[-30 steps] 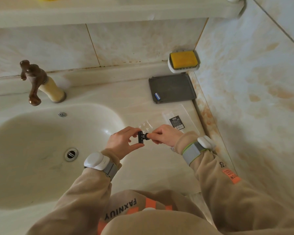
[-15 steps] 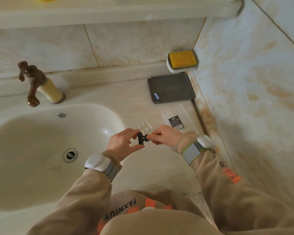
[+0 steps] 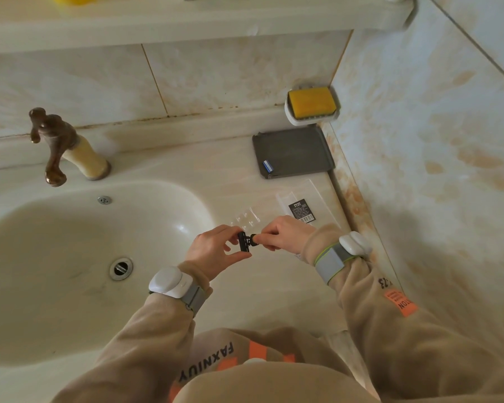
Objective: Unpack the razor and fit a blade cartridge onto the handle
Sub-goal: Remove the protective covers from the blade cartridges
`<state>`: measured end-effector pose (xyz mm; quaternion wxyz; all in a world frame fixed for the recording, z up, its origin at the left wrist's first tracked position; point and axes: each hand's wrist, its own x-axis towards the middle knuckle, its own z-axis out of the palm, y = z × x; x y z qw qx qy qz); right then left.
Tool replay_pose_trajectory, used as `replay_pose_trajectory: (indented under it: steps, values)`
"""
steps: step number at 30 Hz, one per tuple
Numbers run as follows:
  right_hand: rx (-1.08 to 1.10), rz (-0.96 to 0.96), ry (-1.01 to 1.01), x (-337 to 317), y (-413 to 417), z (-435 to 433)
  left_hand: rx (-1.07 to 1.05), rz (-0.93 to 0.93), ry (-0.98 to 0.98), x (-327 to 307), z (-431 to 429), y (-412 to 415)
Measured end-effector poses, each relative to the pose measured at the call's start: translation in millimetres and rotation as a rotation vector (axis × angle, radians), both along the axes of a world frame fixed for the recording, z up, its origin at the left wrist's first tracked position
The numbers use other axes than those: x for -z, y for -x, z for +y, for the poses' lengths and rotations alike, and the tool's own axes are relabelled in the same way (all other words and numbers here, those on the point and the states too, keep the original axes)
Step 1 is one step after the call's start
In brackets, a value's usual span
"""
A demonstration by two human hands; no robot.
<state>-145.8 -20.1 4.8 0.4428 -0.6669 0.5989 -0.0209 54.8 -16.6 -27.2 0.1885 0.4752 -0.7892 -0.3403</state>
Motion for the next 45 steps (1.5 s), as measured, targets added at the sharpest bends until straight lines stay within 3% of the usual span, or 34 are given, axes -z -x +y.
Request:
replay_pose_trajectory:
  steps: [14, 23, 28, 45]
  values:
    - [0.005, 0.1, 0.025, 5.0, 2.5, 0.5, -0.075, -0.057, -0.065, 0.7, 6.2, 10.5]
    - [-0.056, 0.141, 0.05, 2.4, 4.1, -1.3, -0.112, -0.043, 0.026, 3.9, 15.2, 17.7]
    - [-0.07, 0.127, 0.055, 2.6, 5.7, 1.3, -0.037, -0.006, 0.078, 7.4, 13.4, 10.8]
    - [-0.041, 0.003, 0.026, -1.6, 3.0, 1.9, -0.096, 0.162, 0.008, 9.4, 15.4, 8.5]
